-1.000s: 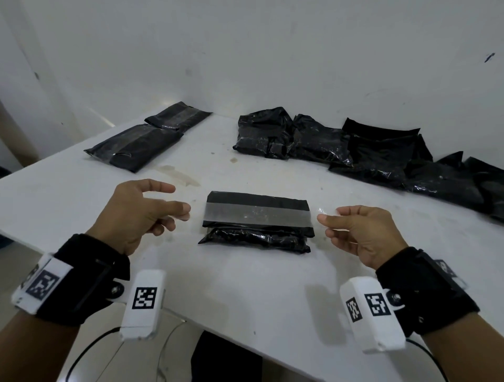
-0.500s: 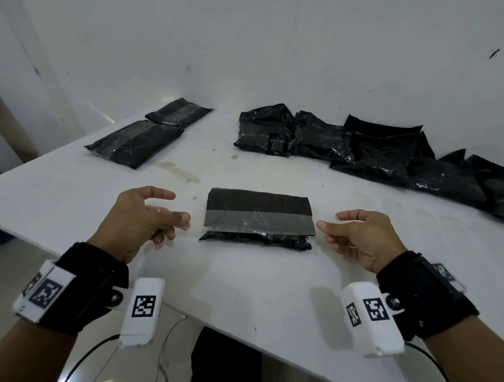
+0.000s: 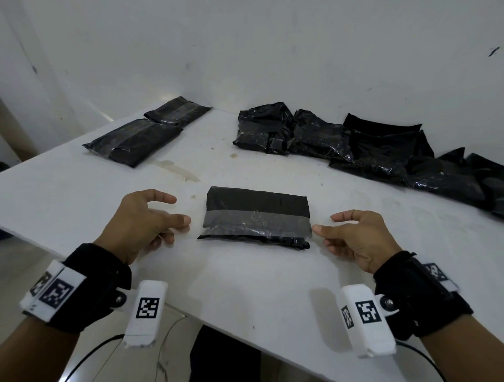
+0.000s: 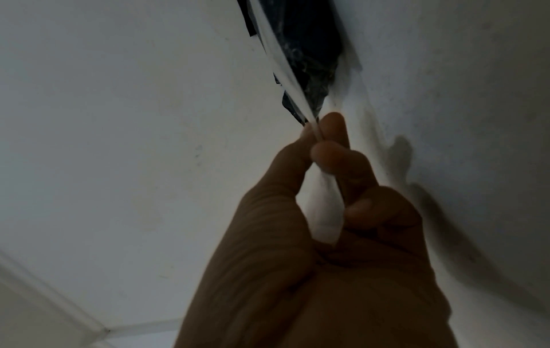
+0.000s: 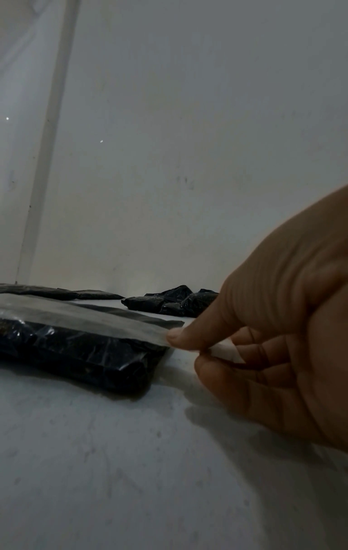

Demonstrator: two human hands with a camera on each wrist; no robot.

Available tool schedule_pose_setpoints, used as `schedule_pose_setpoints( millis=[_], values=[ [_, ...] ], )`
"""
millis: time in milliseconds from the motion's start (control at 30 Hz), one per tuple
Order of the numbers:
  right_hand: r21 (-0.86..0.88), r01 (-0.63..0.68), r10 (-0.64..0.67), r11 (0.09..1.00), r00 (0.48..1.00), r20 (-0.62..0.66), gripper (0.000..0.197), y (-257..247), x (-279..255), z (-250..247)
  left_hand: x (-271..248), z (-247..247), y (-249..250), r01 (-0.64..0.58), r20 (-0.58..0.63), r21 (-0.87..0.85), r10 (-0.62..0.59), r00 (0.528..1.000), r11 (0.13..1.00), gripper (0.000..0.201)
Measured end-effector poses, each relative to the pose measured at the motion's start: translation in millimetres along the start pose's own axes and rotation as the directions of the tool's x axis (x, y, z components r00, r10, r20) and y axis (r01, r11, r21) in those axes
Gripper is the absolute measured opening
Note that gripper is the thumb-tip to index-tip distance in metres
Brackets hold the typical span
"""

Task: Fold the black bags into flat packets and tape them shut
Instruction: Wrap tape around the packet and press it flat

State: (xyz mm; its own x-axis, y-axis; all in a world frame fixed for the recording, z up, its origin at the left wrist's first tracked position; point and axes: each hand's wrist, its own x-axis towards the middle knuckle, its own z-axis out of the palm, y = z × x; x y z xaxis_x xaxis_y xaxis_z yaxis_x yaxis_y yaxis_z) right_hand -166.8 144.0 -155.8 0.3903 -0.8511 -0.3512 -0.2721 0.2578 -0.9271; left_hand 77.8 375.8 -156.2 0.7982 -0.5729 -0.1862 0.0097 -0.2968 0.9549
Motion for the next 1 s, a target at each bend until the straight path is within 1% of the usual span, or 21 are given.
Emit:
schedule_pose_setpoints(
  millis=[100,200,300,400,533,767,867,1000],
  values=[
    [-0.024,-0.007,0.007,1.000,1.000,0.005,0.046,-0.1,1.8,0.9,2.0,3.7,-1.5,0.006,-0.015,0.025,-0.006,1.000,1.000,0.041],
    [-0.051,0.003,-0.003,0.999,1.000,0.005,0.045,-0.8,1.8,1.2,1.6,7.9,0.0,0.008,-0.055,0.021,-0.007,0.998,1.000,0.039],
    [-0.086,0.036,-0.036,0.996,0.999,-0.002,0.050,-1.2,-0.2,2.7,-0.9,13.4,3.6,-0.007,-0.092,0.028,0.010,0.996,1.000,0.048],
    [-0.130,0.065,-0.067,0.989,0.998,-0.016,0.060,-0.3,-3.0,5.3,-2.7,18.7,4.9,-0.029,-0.120,0.079,0.038,0.992,0.996,0.059],
    [-0.203,0.089,-0.099,0.975,0.994,-0.042,0.071,0.9,-3.8,9.1,-3.3,22.3,3.2,-0.041,-0.131,0.142,0.060,0.990,0.989,0.066],
    [-0.321,0.131,-0.151,0.938,0.988,-0.038,0.075,1.5,-5.9,12.2,-1.5,18.9,-1.9,-0.046,-0.148,0.184,0.074,0.986,0.982,0.070],
    [-0.387,0.143,-0.164,0.911,0.986,-0.023,0.076,1.6,-6.5,11.8,-2.0,18.1,-2.3,-0.057,-0.146,0.210,0.089,0.985,0.976,0.080],
    [-0.454,0.149,-0.176,0.879,0.984,-0.018,0.076,2.7,-5.2,12.1,-0.7,18.0,-2.8,-0.048,-0.165,0.275,0.096,0.982,0.960,0.083]
  ],
)
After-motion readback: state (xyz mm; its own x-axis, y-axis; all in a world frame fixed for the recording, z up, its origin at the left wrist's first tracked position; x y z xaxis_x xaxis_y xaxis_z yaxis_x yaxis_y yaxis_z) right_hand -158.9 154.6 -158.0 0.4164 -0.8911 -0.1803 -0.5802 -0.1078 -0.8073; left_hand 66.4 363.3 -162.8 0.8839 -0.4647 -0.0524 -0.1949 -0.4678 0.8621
